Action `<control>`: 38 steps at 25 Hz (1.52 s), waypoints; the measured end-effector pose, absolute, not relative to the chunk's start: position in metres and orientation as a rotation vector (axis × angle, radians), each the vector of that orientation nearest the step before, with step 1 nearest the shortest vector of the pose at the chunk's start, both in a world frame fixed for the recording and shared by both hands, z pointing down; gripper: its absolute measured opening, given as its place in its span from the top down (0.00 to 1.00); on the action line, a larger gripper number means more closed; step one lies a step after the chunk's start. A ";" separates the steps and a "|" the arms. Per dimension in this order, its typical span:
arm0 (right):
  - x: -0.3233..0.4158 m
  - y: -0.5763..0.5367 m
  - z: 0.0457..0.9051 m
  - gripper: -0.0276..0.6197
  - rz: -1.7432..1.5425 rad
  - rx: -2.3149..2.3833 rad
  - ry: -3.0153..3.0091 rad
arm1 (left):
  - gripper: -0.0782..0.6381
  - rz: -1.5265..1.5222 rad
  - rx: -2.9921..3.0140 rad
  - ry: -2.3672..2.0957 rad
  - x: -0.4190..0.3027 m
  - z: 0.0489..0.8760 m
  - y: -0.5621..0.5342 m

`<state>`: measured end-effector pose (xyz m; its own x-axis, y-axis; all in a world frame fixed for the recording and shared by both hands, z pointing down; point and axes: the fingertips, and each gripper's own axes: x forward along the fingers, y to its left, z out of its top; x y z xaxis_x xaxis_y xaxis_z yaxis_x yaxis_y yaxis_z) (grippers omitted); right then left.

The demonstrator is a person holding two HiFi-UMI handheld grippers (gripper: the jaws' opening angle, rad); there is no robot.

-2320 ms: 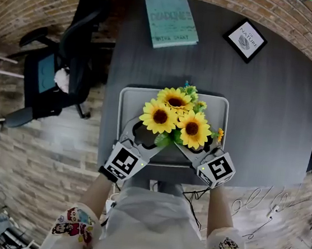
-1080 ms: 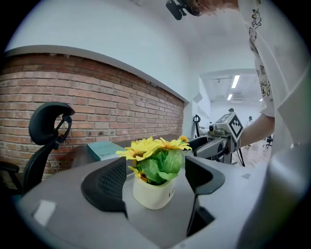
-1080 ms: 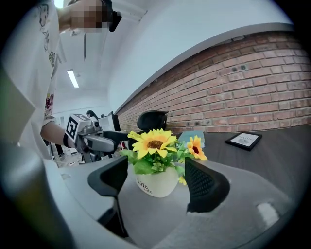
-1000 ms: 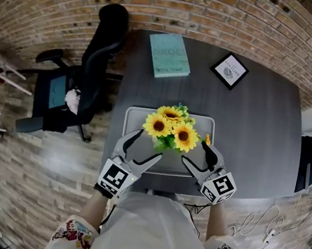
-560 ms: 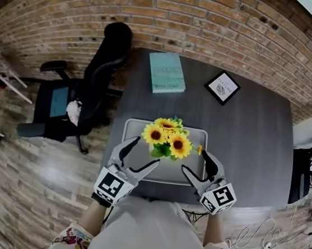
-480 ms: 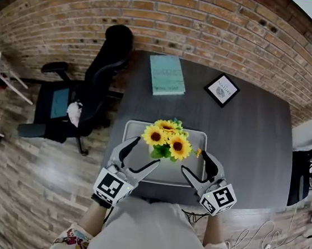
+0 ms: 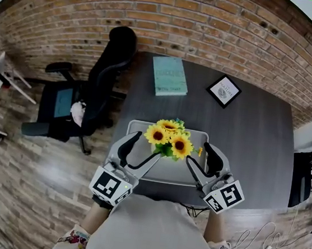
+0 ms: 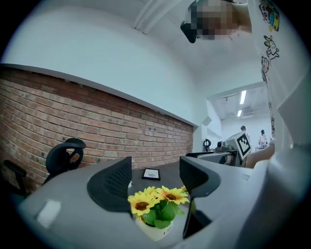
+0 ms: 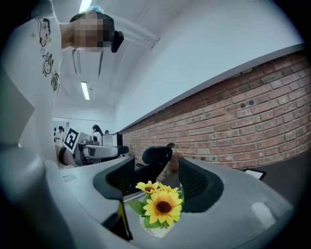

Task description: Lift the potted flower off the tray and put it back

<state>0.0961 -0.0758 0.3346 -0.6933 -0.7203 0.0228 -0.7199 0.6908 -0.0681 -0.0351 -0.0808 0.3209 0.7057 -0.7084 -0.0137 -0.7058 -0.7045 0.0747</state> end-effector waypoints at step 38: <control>0.100 -0.073 0.340 0.96 -0.217 -1.349 2.785 | 0.88 0.023 2.791 -1.166 -0.044 0.335 -0.085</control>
